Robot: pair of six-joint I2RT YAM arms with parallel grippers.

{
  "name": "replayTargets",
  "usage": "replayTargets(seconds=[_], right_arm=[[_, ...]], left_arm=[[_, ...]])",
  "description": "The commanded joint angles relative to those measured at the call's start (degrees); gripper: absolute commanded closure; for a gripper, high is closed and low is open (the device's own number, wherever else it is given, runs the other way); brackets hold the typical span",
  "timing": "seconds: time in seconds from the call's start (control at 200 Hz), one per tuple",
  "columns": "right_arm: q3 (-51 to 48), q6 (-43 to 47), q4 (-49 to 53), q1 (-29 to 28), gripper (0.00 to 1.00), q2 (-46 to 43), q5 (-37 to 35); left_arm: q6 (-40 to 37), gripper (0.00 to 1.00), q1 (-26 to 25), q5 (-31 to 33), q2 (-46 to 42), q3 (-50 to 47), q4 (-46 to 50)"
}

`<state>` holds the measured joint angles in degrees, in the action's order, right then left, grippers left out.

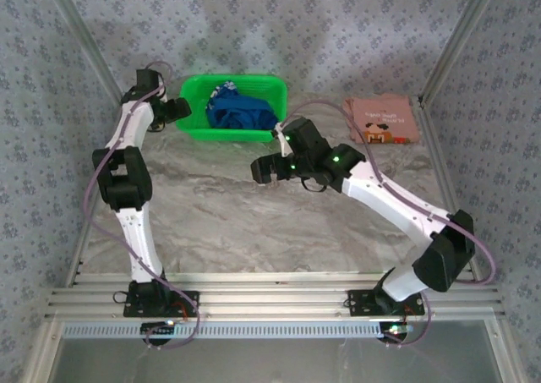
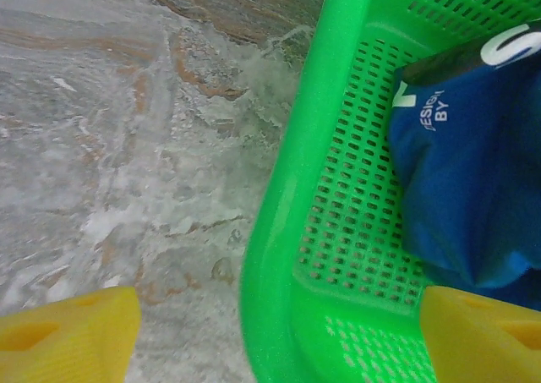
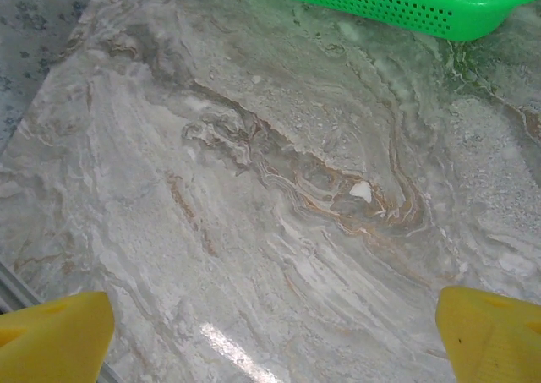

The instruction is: Fold and stack the t-shirts

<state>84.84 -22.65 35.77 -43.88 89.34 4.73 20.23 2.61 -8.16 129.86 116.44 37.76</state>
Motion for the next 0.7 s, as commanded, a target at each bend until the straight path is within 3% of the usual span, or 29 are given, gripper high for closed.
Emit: replayTargets(seconds=[0.0,0.185,0.315,0.38,0.58,0.695], right_arm=[[5.9,1.4,2.6,0.4,0.00,3.1,1.1],[15.3,-1.3,2.1,3.0,0.00,10.0,3.7],[25.2,0.6,4.5,4.0,0.00,17.2,4.1],[32.7,1.4,8.3,4.9,0.00,23.0,4.9],[58.3,6.1,20.3,5.2,0.00,42.4,6.9],[62.5,9.5,22.9,3.8,0.00,48.6,7.8]], left_arm=[[2.7,0.25,-0.1,-1.4,1.5,1.0,-0.2],[5.4,0.66,0.6,-7.5,-2.6,-4.1,-3.1],[6.5,0.77,0.3,-8.6,-7.8,-10.5,-0.9],[7.8,0.88,0.3,-8.8,-12.5,-16.5,-1.7],[15.6,0.98,0.0,-8.3,-28.3,-34.2,-2.2],[19.1,0.98,-0.5,-7.8,-37.6,-43.6,-3.0]])
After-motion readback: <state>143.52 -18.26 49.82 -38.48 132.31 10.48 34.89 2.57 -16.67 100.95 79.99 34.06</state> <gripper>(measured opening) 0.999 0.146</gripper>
